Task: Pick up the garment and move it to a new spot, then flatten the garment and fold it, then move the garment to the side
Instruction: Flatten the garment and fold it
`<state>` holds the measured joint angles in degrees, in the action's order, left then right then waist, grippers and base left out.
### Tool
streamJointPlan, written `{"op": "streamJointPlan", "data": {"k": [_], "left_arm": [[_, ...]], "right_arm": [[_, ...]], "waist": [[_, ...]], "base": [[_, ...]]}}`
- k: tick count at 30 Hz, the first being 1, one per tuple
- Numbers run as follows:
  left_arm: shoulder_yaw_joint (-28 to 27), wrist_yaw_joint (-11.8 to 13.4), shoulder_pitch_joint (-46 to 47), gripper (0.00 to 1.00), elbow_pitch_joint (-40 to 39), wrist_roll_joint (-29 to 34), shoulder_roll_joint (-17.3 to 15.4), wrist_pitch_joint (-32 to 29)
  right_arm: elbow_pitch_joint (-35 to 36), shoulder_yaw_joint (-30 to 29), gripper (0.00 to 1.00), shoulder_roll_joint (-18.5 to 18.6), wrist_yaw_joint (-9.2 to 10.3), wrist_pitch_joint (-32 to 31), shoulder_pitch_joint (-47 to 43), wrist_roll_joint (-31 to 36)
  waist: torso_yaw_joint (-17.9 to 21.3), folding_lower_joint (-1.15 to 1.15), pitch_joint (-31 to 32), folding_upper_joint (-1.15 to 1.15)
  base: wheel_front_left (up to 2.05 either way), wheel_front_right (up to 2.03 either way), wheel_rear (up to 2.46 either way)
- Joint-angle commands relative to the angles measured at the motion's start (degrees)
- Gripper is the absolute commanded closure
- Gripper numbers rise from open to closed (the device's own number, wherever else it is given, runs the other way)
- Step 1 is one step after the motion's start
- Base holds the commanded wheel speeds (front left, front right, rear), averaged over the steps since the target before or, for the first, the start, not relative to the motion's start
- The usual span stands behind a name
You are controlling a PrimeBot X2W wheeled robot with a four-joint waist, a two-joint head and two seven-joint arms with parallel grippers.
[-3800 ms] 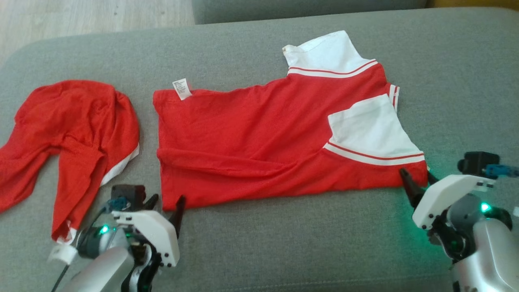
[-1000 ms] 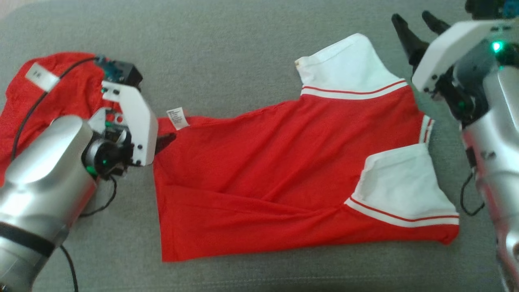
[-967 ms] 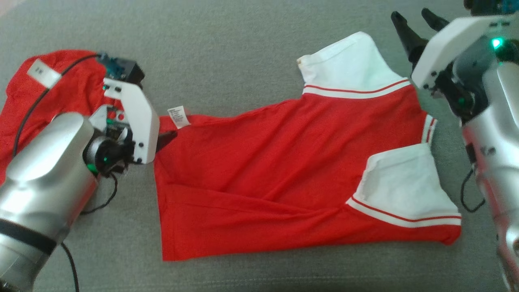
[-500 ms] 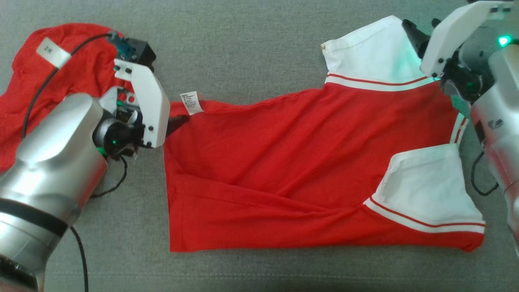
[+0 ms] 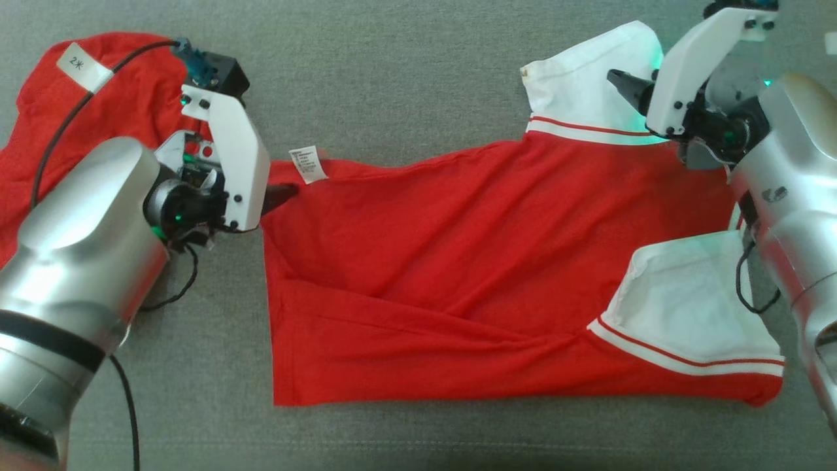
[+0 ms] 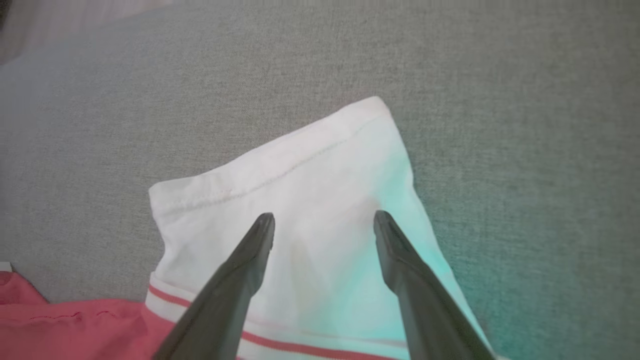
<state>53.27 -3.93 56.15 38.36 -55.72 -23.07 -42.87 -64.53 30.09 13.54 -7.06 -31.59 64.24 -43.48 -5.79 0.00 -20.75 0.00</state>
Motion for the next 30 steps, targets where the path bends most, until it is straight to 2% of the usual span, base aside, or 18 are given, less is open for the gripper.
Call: {"op": "streamJointPlan", "data": {"k": [1,11,12,13,14,15,16,17,25,30], "left_arm": [[-1.5,0.5,3.0,0.00,-0.9,-0.1,-2.8,-0.9],[-1.4,1.0,2.0,0.00,-1.8,-1.4,-3.2,-2.8],[-1.6,0.8,1.8,0.00,-1.9,-1.8,-3.0,-2.9],[-1.8,0.7,1.7,0.00,-2.1,-2.2,-2.9,-2.8],[-1.9,0.6,1.6,0.00,-2.2,-2.4,-2.8,-2.7],[-1.9,0.5,1.6,0.30,-2.3,-2.5,-2.8,-2.7],[-1.9,0.3,1.6,0.61,-2.4,-2.6,-2.9,-2.7],[-2.0,0.2,1.7,0.99,-2.5,-2.7,-2.9,-2.6],[-2.5,-0.1,2.1,1.00,-2.5,-2.0,-3.7,0.4],[-2.4,-0.4,1.7,1.00,-1.8,-2.1,-3.9,0.8]], "right_arm": [[2.6,1.1,0.00,-0.5,-0.43,0.2,0.9,-0.9],[3.5,4.3,0.00,0.2,-0.43,-1.0,0.7,-4.8],[3.4,4.6,0.04,0.3,-0.43,-1.1,0.8,-5.1],[3.3,4.9,0.18,0.4,-0.43,-1.1,0.9,-5.4],[3.3,5.2,0.48,0.5,-0.43,-1.1,0.9,-5.6],[3.2,5.5,0.83,0.7,-0.43,-0.9,1.0,-5.8],[3.2,5.7,1.00,0.8,-0.43,-0.5,1.0,-6.0],[3.3,6.0,1.00,1.0,-0.43,0.0,1.0,-6.1],[4.3,7.3,1.00,2.5,-0.43,10.6,1.7,-7.5],[2.6,8.4,1.00,2.8,-0.43,13.0,2.1,-8.2]], "waist": [[0.2,0.00,0.1,0.00],[0.5,0.00,-1.0,0.00],[0.6,0.00,-1.2,0.00],[0.6,0.00,-1.2,0.00],[0.6,0.00,-1.2,0.00],[0.6,0.00,-1.2,0.00],[0.6,0.00,-1.0,0.00],[0.7,0.00,-0.9,0.00],[0.9,0.00,0.3,0.00],[1.0,0.00,1.2,0.00]], "base": [[0.00,0.00,0.00],[0.00,0.00,0.00],[0.00,0.00,0.00],[0.00,0.00,0.00],[0.00,0.00,0.00],[0.00,0.00,0.00],[0.00,0.00,0.00],[0.00,0.00,0.00],[0.00,0.00,0.00],[0.00,0.00,0.00]]}}
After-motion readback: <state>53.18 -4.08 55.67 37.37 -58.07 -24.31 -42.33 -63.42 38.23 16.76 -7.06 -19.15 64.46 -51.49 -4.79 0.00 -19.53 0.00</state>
